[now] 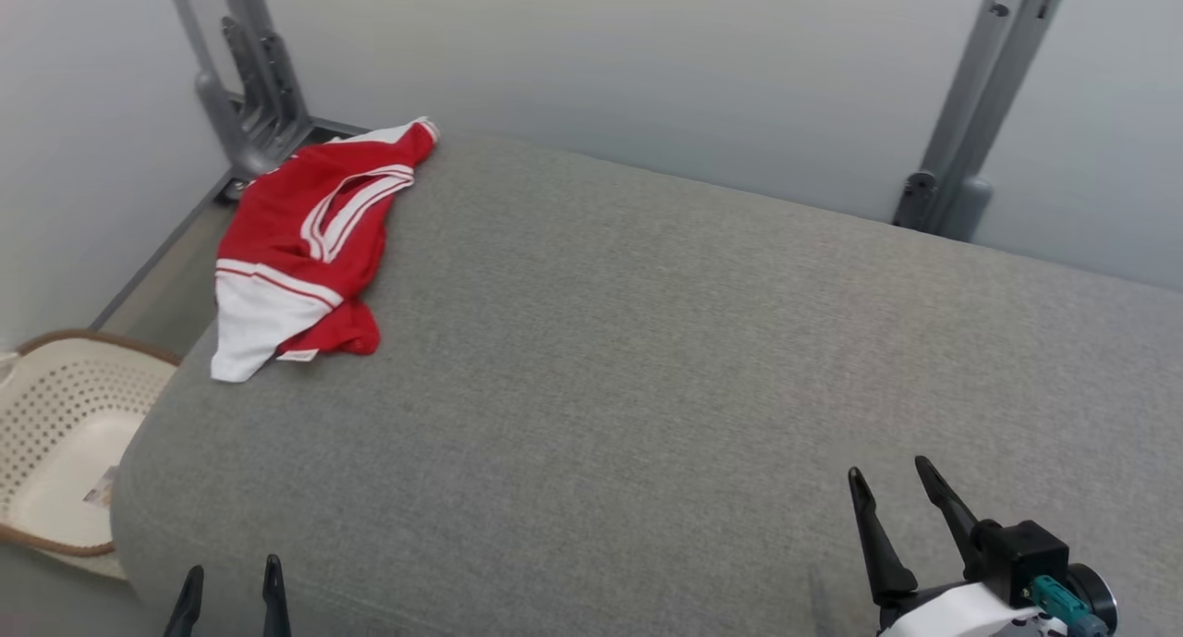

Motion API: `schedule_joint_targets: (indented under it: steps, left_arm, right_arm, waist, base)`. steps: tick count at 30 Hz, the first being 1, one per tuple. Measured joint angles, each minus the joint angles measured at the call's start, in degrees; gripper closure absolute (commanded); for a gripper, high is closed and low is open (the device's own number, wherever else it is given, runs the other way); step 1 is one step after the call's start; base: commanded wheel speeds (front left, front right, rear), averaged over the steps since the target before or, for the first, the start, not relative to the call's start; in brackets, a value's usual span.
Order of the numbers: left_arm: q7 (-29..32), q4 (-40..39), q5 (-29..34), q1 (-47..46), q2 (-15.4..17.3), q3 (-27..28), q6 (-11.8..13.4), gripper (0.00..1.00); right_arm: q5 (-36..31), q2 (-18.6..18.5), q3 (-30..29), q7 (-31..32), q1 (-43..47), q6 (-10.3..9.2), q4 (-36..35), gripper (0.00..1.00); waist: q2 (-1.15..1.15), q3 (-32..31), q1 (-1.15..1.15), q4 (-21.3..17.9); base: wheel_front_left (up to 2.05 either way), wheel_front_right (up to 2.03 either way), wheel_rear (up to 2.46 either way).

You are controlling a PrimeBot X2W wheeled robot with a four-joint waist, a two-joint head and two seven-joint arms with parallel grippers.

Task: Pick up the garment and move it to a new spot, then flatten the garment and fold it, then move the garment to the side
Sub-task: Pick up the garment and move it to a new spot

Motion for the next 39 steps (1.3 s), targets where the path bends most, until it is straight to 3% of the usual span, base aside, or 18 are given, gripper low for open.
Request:
schedule_joint_targets:
  steps: [5,10,14,19,28,32,39]
  left_arm:
    - [0.0,-0.7,-0.2,0.8,-0.4,0.9,0.0,0.00]
    - [0.0,-0.5,-0.3,1.4,-0.3,-0.1,0.0,0.00]
    - [0.0,0.1,-1.6,0.8,2.1,-1.9,-0.1,0.00]
    - [0.0,-0.5,-3.5,-2.7,5.0,-4.5,-0.1,0.00]
    - [0.0,0.9,-9.5,-18.6,6.2,-6.6,-0.1,0.00]
    - [0.1,8.0,-13.2,-28.8,8.8,-8.6,-0.1,0.00]
    - [6.1,23.3,-19.7,-46.3,14.5,-10.5,-0.2,0.00]
  right_arm:
    - [0.7,-0.8,1.2,0.0,-0.7,0.00,1.3,0.00]
    - [1.2,-0.8,0.2,0.0,0.0,0.00,1.3,0.00]
    - [1.2,-1.0,-0.3,0.0,1.3,0.00,1.0,0.00]
    - [0.8,-4.4,0.2,0.0,-0.5,0.00,-0.2,0.00]
    - [0.7,-14.4,0.4,0.0,-9.0,0.00,-3.6,0.00]
    - [1.2,-18.5,0.2,0.0,-12.2,0.00,-5.4,0.00]
    - [1.8,-21.8,0.4,0.0,-15.3,0.00,-7.9,0.00]
  waist:
    - [0.00,-0.2,0.00,3.4]
    - [0.00,-0.8,0.00,3.8]
    - [0.00,-0.9,0.00,3.4]
    - [0.00,1.0,0.00,2.8]
    - [0.00,10.2,0.00,1.4]
    - [0.00,16.1,0.00,0.3]
    - [0.00,26.1,0.01,-1.7]
  base:
    - [0.00,0.00,0.00]
    - [0.00,0.00,0.00]
    - [0.00,0.00,0.00]
    - [0.00,0.00,0.00]
    - [0.00,0.00,0.00]
    - [0.00,0.00,0.00]
    - [0.00,0.00,0.00]
